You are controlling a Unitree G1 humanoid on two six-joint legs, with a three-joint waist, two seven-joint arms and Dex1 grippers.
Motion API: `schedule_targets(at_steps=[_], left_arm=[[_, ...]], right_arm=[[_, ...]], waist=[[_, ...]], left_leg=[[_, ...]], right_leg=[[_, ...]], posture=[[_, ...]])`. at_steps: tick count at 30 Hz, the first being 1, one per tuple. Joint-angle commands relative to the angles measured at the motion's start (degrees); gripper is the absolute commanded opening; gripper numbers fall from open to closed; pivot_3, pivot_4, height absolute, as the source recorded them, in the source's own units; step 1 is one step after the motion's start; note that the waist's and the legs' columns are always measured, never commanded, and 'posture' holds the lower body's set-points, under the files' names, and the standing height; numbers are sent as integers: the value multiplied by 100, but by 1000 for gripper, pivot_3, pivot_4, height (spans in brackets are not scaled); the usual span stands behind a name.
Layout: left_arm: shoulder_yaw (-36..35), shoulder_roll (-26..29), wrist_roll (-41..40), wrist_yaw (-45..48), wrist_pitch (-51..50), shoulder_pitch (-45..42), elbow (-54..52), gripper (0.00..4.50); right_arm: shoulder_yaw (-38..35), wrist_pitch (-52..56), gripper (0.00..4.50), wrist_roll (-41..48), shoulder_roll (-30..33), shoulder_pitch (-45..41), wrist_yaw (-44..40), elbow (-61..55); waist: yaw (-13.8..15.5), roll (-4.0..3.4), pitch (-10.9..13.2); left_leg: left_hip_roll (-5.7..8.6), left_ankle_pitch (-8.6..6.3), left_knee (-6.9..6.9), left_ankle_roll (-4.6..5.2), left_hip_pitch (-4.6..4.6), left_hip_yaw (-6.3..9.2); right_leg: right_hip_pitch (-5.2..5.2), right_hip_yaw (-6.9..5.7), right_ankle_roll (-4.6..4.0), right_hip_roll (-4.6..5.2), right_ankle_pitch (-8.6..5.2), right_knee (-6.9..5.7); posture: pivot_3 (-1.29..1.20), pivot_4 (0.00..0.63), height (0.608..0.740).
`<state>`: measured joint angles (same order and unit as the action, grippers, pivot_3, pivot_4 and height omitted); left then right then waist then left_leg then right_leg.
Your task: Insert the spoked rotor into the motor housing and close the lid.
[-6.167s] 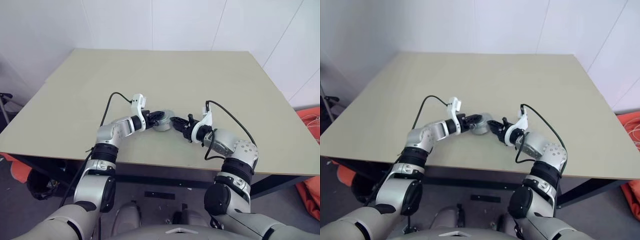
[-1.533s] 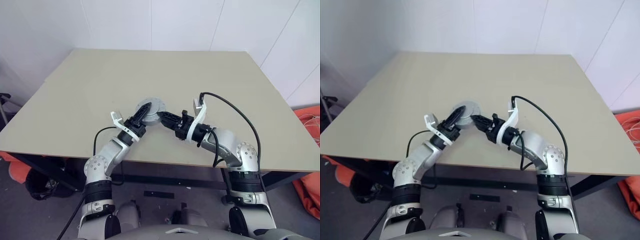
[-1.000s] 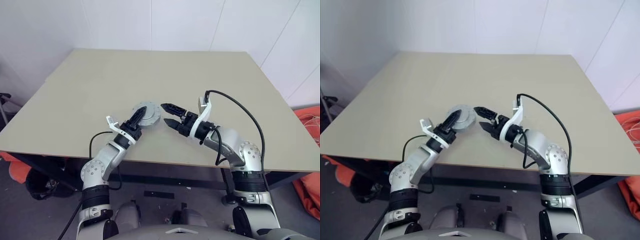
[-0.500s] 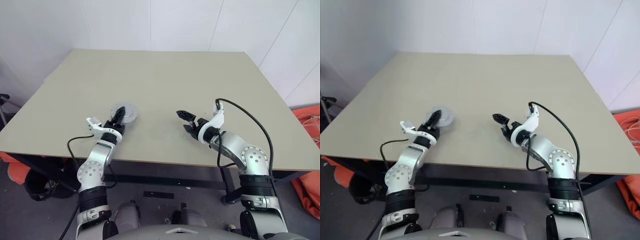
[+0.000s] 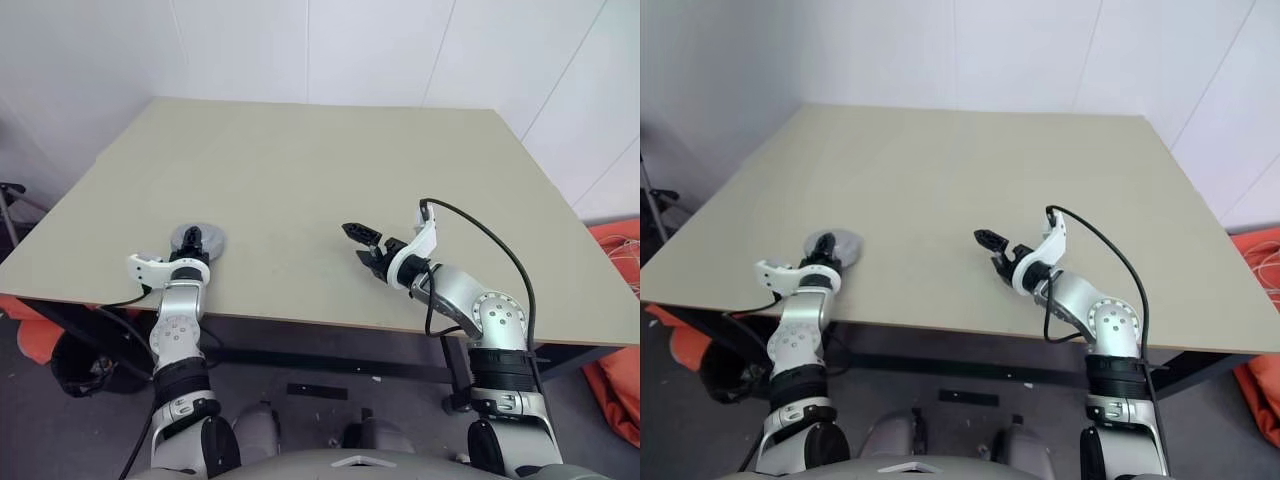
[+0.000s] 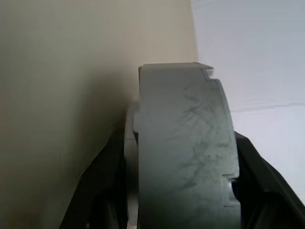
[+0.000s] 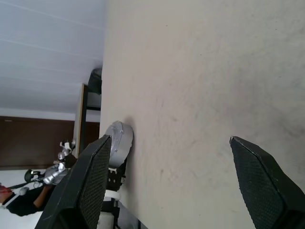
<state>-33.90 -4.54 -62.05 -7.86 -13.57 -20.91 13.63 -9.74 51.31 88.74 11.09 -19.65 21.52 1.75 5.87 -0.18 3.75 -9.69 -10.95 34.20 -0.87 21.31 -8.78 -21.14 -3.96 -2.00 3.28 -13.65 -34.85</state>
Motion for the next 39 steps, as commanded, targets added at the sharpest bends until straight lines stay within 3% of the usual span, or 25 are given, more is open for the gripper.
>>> schedule_targets(at_steps=[1, 9, 10, 16, 26, 39], left_arm=[[-70, 71, 118, -32, 230, -253, -58, 2123], [-53, -12, 362, -630, 324, -212, -87, 2123], [-47, -17, 383, -684, 323, -201, -100, 2864], [-10, -52, 565, -1088, 307, -99, -213, 4454], [156, -238, 741, -1887, 45, 357, -1021, 4454], [509, -360, 137, -3363, -1166, 1541, -2720, 4454]], right_arm=[[-136, 44, 4500, 62, -38, -123, -46, -159], [-192, 102, 4500, 53, -82, -182, -30, -149], [-192, 103, 4500, 54, -89, -185, -24, -154], [-216, 134, 4500, 49, -100, -179, -22, -149], [-298, 192, 4500, 53, -106, -208, -10, -106], [-329, 258, 4500, 52, -157, -332, -24, 11]], waist=[[0, 2, -1], [-25, 3, -4], [-33, 3, -5], [-42, -4, -30], [-69, -9, -37], [-181, -14, -45]], left_leg=[[0, 0, 0, 0, 0, 0], [-2, 1, -1, -2, -27, 0], [-2, 1, -1, -3, -29, 0], [-2, 2, -1, -4, -29, -1], [-2, -1, -3, 1, -26, -2], [-3, -6, -3, 9, -23, -5]], right_leg=[[0, 0, 0, 0, 1, 0], [20, 0, -3, 0, 2, -2], [21, 0, -3, 0, 2, -2], [21, 1, -4, 0, 2, -1], [16, 3, -5, -1, 2, 2], [11, 4, -8, -3, -1, 5]], posture=[[0, 0, 740], [0, 0, 740], [0, 0, 740], [0, 0, 740], [0, 0, 740], [0, 0, 740]])
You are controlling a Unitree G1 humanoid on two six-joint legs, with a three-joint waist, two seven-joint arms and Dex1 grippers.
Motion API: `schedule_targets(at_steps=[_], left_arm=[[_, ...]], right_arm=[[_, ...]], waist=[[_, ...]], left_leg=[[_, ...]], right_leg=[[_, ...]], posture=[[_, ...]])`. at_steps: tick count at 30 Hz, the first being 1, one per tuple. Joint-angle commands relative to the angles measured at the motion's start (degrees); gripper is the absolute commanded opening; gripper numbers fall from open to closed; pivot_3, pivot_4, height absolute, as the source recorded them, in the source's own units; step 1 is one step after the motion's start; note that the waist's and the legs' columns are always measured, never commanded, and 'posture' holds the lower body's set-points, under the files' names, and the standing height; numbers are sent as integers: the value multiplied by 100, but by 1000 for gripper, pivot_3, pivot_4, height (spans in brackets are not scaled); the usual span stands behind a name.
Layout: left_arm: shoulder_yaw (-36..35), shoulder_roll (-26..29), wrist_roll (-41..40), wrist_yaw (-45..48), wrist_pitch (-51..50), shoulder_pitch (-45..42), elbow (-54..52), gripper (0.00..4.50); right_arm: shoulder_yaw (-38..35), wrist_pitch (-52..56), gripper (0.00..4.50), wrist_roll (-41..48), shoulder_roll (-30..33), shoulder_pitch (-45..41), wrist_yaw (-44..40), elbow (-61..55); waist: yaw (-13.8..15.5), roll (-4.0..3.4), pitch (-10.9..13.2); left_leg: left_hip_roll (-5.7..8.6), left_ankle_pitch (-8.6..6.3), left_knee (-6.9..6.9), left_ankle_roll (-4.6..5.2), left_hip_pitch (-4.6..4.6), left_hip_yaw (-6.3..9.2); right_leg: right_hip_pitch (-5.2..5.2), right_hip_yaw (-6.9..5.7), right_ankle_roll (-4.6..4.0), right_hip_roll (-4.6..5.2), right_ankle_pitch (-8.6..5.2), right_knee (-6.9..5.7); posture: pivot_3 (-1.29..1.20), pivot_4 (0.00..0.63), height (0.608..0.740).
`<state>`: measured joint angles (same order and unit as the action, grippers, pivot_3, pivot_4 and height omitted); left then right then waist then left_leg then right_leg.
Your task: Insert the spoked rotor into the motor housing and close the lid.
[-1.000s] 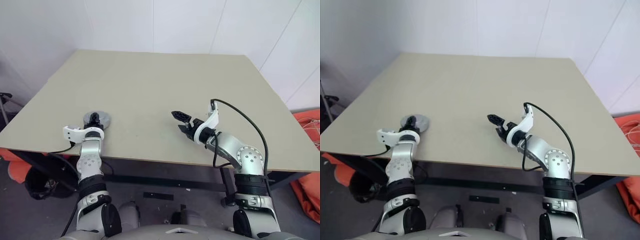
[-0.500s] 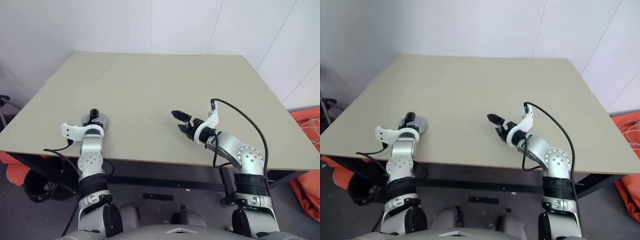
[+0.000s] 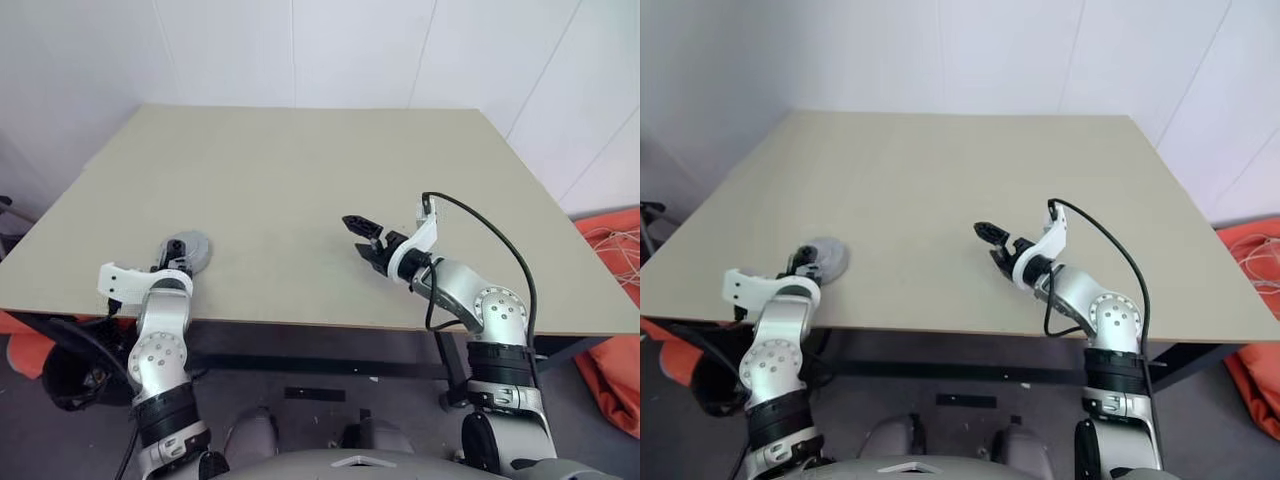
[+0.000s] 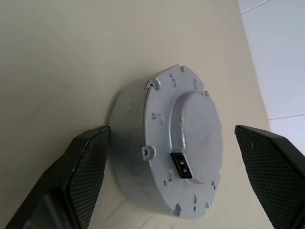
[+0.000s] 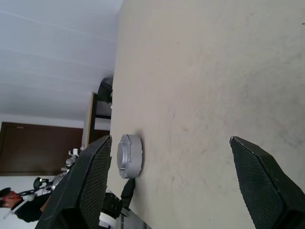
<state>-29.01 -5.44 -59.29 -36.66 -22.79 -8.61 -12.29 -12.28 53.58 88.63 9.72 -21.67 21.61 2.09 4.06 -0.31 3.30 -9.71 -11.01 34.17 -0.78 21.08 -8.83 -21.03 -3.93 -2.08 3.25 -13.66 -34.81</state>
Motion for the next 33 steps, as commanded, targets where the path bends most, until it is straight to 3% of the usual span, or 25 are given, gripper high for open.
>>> schedule_targets(at_steps=[1, 7, 13, 17, 18, 20, 25, 31, 33], left_arm=[[45, -250, -217, -591, -342, 353, -196, 4454], [570, 56, -1444, -307, -1444, 340, -509, 4454], [1029, 547, -2481, 292, -2244, 191, -590, 4454], [1364, 886, -2612, 681, -2464, 53, -619, 4454], [1445, 980, -2531, 866, -2482, -5, -629, 4275], [1702, 1311, -2029, 1410, -2508, -131, -662, 3820], [2841, 2347, 535, 3312, -1499, -162, -350, 2228], [3471, 2385, 2635, 4169, 81, 23, 318, 209], [3619, 2333, 3241, 4312, 626, 89, 545, 14]], right_arm=[[-80, 41, 4500, 65, -22, -132, -34, -20], [-100, 106, 4500, 48, -24, -138, -82, 18], [-105, 175, 4500, 61, -32, -166, -117, 29], [-129, 204, 4500, 64, -39, -168, -123, 9], [-132, 206, 4500, 66, -39, -162, -129, 1], [-111, 219, 4500, 0, -8, -137, -194, -41], [305, 38, 4500, -1187, 406, -58, -1067, -488], [1503, -1023, 4500, -3644, 1128, 286, -2528, -1125], [2076, -1792, 4500, -4762, 1416, 472, -2996, -1235]], waist=[[0, -1, -1], [80, -41, -34], [188, -24, -32], [139, -23, -33], [141, -23, -33], [147, -23, -33], [154, -25, -33], [176, -24, -33], [186, -24, -33]], left_leg=[[1, 0, 0, 0, 0, 0], [11, -4, 2, 7, 2, 0], [12, 0, 10, 0, 25, 0], [7, 7, 6, -12, 25, 2], [5, 8, 4, -13, 25, 1], [2, 8, 1, -14, 27, 2], [7, 8, -1, -13, 41, 4], [6, 8, -2, -13, 50, 6], [6, 7, -3, -12, 51, 6]], right_leg=[[0, 0, -1, 0, -1, 1], [2, 1, -3, 6, -4, 5], [-1, 5, -8, 7, -10, 14], [-9, 5, 7, 3, -1, 8], [-11, 5, 13, 2, 3, 8], [-14, 4, 18, -1, 6, 9], [-19, 4, 23, 2, 7, 17], [-25, 3, 25, 1, 7, 21], [-25, 3, 25, 2, 7, 22]], posture=[[0, 0, 740], [0, 0, 740], [0, 0, 740], [0, 0, 740], [0, 0, 740], [0, 0, 740], [0, 0, 740], [0, 0, 740], [0, 0, 740]])
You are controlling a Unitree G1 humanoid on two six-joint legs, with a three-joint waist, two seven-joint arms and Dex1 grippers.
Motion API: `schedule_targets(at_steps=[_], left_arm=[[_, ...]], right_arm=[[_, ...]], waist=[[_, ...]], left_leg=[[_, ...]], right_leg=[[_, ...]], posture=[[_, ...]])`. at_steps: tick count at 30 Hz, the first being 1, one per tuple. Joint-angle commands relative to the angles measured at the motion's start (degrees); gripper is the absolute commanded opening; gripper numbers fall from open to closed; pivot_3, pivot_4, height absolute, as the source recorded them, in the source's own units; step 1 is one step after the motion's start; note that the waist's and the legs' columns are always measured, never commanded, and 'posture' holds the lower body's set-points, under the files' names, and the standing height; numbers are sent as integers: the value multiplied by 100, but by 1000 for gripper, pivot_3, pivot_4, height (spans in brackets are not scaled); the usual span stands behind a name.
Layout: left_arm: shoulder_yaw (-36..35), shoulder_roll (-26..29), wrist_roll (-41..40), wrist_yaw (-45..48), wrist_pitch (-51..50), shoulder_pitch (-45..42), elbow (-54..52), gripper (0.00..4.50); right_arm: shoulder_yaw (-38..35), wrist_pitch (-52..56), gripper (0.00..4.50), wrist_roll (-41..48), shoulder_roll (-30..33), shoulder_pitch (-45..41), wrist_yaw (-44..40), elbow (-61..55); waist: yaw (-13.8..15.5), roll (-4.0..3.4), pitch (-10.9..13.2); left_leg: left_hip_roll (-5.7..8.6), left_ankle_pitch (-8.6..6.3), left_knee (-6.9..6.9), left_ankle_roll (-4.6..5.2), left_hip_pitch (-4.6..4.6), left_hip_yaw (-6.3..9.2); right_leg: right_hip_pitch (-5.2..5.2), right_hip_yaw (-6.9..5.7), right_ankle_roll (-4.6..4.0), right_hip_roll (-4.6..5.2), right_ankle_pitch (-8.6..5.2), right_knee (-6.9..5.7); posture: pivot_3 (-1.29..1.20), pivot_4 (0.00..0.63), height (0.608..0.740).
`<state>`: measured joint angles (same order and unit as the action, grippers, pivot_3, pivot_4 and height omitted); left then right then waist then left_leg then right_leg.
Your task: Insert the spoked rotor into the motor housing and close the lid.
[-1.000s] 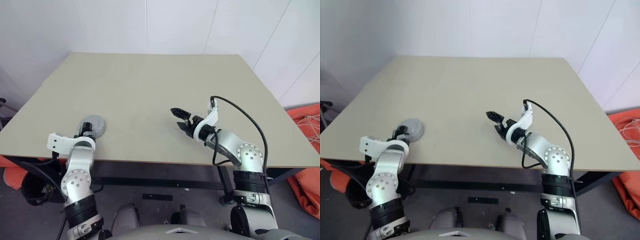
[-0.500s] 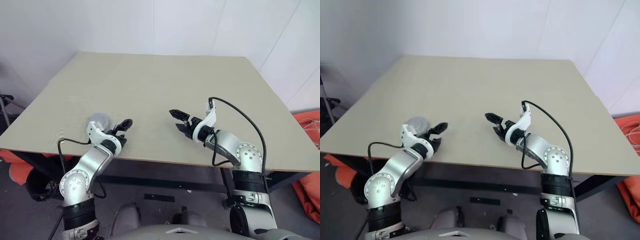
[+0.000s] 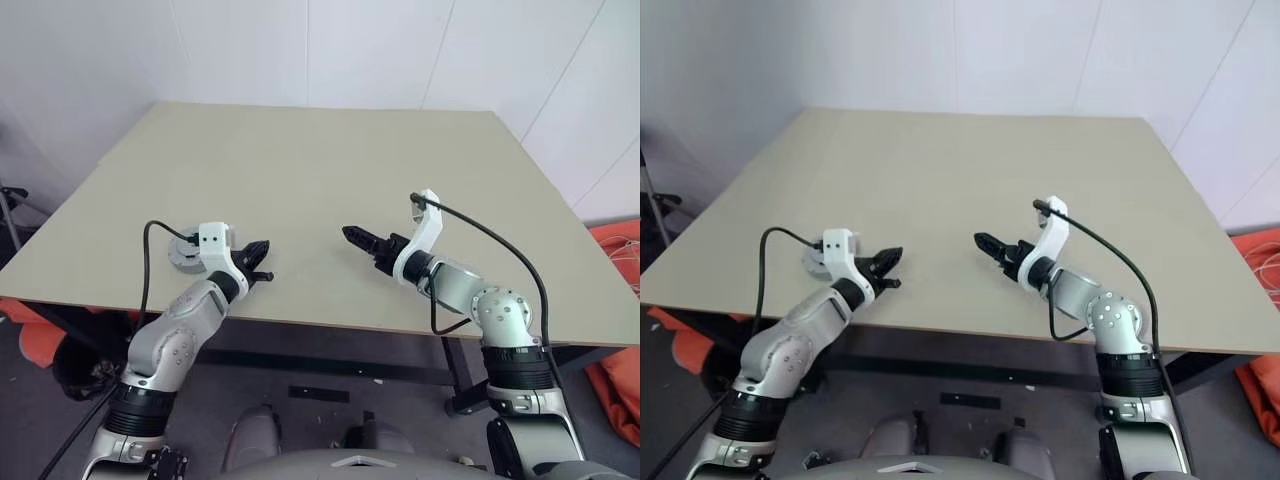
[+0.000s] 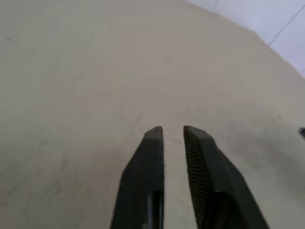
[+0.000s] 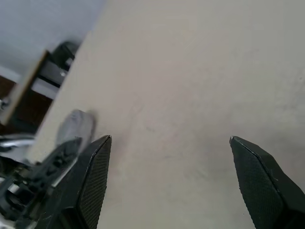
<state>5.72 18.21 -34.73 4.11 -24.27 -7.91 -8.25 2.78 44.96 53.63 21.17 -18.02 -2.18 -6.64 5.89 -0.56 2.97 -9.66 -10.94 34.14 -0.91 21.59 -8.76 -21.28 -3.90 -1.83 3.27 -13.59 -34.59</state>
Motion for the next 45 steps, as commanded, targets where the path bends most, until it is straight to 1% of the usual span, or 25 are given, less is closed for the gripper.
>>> schedule_targets(at_steps=[1, 2, 5, 6, 10, 16, 24, 34, 45], left_arm=[[204, -55, 1077, 282, 1058, 42, 256, 14], [253, -83, 1394, 307, 1411, 63, 391, 14], [255, -168, 2116, 282, 2257, 143, 759, 0], [210, -209, 2271, 242, 2467, 178, 861, 0], [-28, -434, 2557, 152, 3003, 287, 1219, 0], [-339, -683, 2828, 22, 3392, 307, 1577, 0], [-510, -885, 2890, 155, 3690, 215, 1730, 0], [-707, -992, 2941, 92, 3679, 191, 1766, 0], [-783, -1063, 2898, 191, 3627, 172, 1725, 0]], right_arm=[[832, -1375, 4500, -1809, 393, 211, -805, -349], [1066, -1974, 4500, -2413, 483, 370, -932, -244], [1158, -3087, 3849, -3346, 443, 760, -1069, 132], [1077, -3371, 3536, -3557, 404, 851, -1027, 304], [624, -4006, 2146, -3859, 120, 1198, -921, 811], [30, -4339, 14, -4130, -276, 1425, -644, 1163], [-295, -4336, 14, -4395, -587, 1391, -529, 1176], [-349, -4295, 14, -4643, -686, 1245, -567, 1183], [-370, -4357, 14, -4690, -750, 1215, -717, 1181]], waist=[[11, 0, 0], [10, 1, 0], [10, 2, 1], [8, 2, 1], [-37, 2, 1], [-61, 1, 2], [-60, -1, 3], [-61, -3, 3], [-60, -3, 4]], left_leg=[[0, 0, 0, 0, 0, 0], [1, 0, 0, 1, 0, 0], [1, -2, 0, 4, -1, 0], [0, -3, 0, 6, -1, 0], [2, -22, 4, 39, -13, -4], [-3, -31, 3, 55, -32, -10], [-5, -34, 2, 61, -50, -15], [-6, -35, 2, 63, -53, -18], [-6, -37, 2, 66, -54, -20]], right_leg=[[1, 0, 0, 1, 0, 1], [2, 0, -1, 2, -1, 4], [1, 0, -26, 2, -16, 4], [1, 0, -27, 2, -16, 5], [12, 2, -31, 3, -16, 4], [18, 4, -50, 2, -23, -10], [29, 7, -55, 2, -25, -12], [29, 9, -59, 2, -23, -14], [29, 11, -60, 2, -23, -14]], posture=[[0, 0, 740], [0, 0, 740], [0, 0, 740], [0, 0, 740], [0, 0, 740], [0, 0, 740], [0, 0, 740], [0, 0, 740], [0, 0, 740]])
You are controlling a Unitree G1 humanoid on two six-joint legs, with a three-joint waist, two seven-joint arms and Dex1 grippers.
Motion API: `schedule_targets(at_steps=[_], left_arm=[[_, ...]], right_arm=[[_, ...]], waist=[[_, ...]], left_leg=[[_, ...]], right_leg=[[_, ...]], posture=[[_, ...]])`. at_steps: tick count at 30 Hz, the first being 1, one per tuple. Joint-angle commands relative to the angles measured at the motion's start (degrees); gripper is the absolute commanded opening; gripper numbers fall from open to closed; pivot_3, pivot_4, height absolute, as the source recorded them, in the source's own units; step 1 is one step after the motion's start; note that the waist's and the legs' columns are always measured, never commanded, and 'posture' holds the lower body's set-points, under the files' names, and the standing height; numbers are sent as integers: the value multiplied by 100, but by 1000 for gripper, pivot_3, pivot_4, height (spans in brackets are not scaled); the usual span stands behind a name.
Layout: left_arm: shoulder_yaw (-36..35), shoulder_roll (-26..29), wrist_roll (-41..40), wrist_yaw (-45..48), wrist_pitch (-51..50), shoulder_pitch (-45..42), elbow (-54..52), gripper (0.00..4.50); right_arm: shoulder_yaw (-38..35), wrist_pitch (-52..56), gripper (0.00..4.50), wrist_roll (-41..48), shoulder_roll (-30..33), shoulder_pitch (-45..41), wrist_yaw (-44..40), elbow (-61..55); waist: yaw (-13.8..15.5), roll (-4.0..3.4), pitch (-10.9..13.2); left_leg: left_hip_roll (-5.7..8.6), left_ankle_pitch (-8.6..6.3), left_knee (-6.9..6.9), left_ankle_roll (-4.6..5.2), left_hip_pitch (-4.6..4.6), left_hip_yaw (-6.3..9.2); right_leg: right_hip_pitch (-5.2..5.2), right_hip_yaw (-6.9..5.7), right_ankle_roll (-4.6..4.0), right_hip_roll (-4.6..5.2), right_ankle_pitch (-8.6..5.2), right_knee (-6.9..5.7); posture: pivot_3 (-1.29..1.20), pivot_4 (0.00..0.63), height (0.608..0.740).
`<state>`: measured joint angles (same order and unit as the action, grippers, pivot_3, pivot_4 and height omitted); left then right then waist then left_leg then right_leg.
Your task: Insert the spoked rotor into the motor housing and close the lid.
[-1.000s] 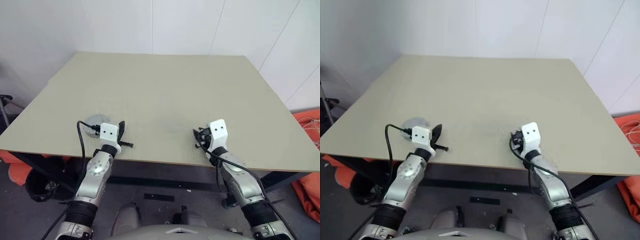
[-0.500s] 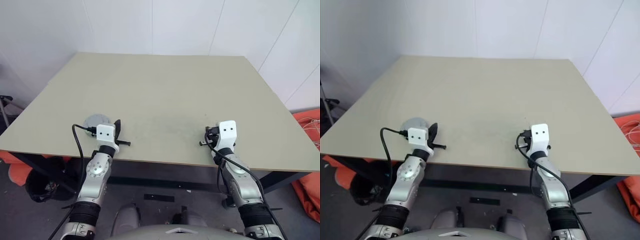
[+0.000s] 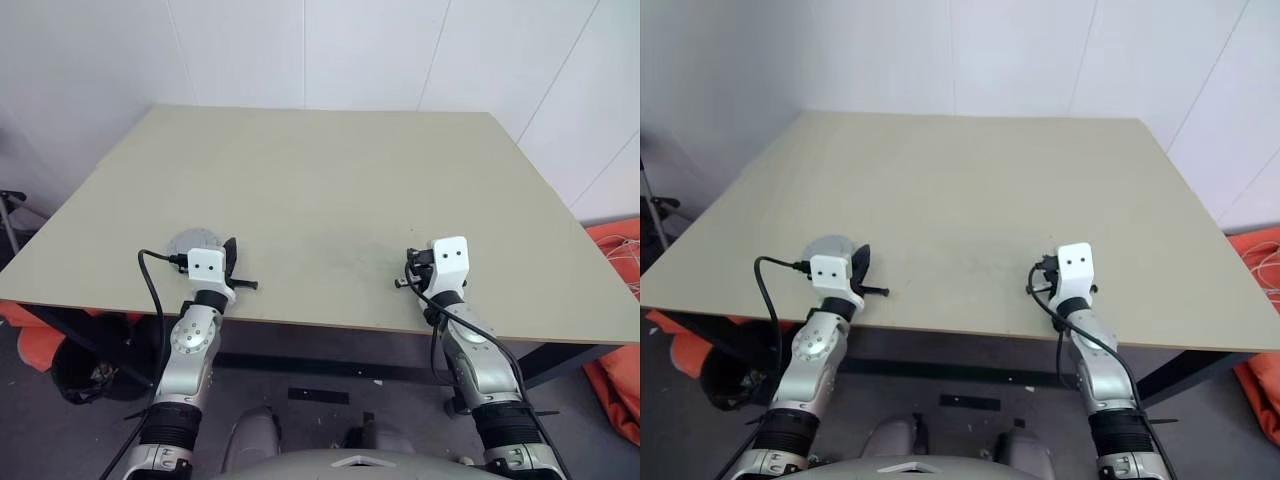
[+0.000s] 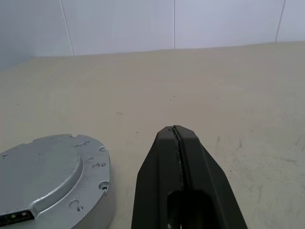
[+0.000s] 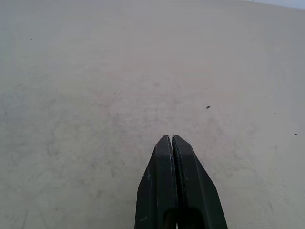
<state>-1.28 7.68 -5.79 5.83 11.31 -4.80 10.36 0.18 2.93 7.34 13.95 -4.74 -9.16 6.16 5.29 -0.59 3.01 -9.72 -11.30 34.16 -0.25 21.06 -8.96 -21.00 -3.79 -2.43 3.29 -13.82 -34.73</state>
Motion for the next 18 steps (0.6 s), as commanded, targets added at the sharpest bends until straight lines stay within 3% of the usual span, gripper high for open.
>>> schedule_targets(at_steps=[1, 18], left_arm=[[-85, -13, 17, 23, 64, -144, -136, 0], [-149, -81, 86, -27, -166, -142, -211, 0]], right_arm=[[-116, -154, 14, -64, -34, -115, -22, -96], [-201, -154, 14, 10, -118, -86, -180, -152]], waist=[[-1, 0, 0], [-2, -1, 1]], left_leg=[[0, 0, 0, 0, 0, 0], [0, -1, -1, 2, -1, -3]], right_leg=[[0, 0, 0, 0, 0, 0], [-2, 2, 0, 0, 0, 0]], posture=[[0, 0, 740], [0, 0, 740]])
